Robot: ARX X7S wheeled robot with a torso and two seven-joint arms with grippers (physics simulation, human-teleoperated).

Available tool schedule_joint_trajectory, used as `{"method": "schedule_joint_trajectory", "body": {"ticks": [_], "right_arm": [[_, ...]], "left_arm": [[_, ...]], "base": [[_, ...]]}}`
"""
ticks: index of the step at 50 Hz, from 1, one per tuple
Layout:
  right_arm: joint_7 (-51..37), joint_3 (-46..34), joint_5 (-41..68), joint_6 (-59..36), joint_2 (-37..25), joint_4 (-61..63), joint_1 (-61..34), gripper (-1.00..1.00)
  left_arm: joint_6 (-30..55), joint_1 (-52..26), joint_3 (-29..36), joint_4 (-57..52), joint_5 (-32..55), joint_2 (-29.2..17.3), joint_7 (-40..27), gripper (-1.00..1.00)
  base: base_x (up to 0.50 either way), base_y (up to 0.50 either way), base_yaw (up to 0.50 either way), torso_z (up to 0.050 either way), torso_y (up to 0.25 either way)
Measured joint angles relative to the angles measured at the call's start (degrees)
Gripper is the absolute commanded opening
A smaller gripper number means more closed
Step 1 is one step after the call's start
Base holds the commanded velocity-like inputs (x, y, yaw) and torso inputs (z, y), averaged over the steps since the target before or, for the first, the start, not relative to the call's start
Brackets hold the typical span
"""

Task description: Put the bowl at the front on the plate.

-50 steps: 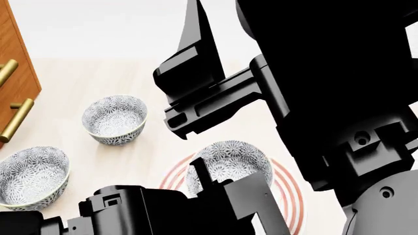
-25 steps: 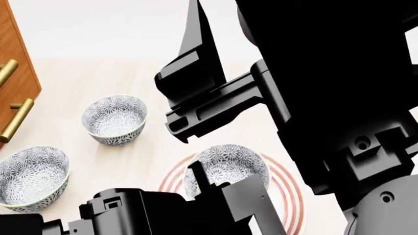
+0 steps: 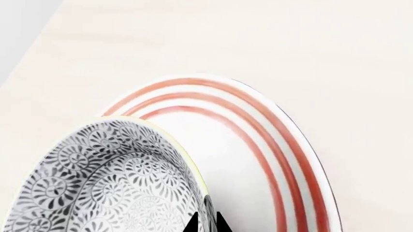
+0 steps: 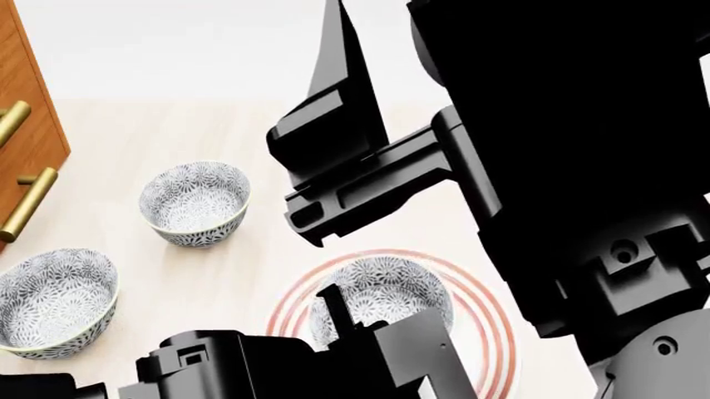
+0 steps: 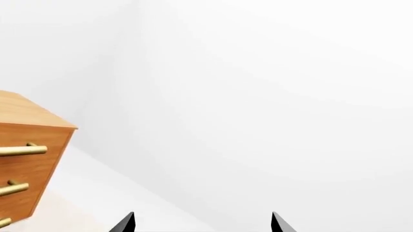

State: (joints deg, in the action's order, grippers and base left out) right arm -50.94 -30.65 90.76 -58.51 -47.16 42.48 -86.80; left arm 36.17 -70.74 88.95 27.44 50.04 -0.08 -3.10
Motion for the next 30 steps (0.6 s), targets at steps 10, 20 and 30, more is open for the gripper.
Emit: {"method": "schedule_joint_trajectory", "body": {"ticks": [10, 20, 30], "right_arm": [[0.2, -0.2, -0.2, 0.0, 0.1, -0.1, -0.2, 1.00], [0.5, -0.3, -0.6, 0.2, 0.2, -0.1, -0.3, 1.00], [0.0, -0.2, 0.1, 0.2, 0.0, 0.2, -0.7, 1.00]], "left_arm": [[-0.4, 0.3, 0.0, 0.2, 0.0, 0.0, 0.3, -1.00], [0.2, 0.4, 0.0, 0.0, -0.7, 0.0, 0.4, -1.00], [1.2, 0.2, 0.0, -0.5, -1.5, 0.0, 0.6, 1.00]], "base": [[0.00, 0.00, 0.00, 0.000, 0.000], [0.00, 0.00, 0.00, 0.001, 0.001], [0.00, 0.00, 0.00, 0.000, 0.000]]}}
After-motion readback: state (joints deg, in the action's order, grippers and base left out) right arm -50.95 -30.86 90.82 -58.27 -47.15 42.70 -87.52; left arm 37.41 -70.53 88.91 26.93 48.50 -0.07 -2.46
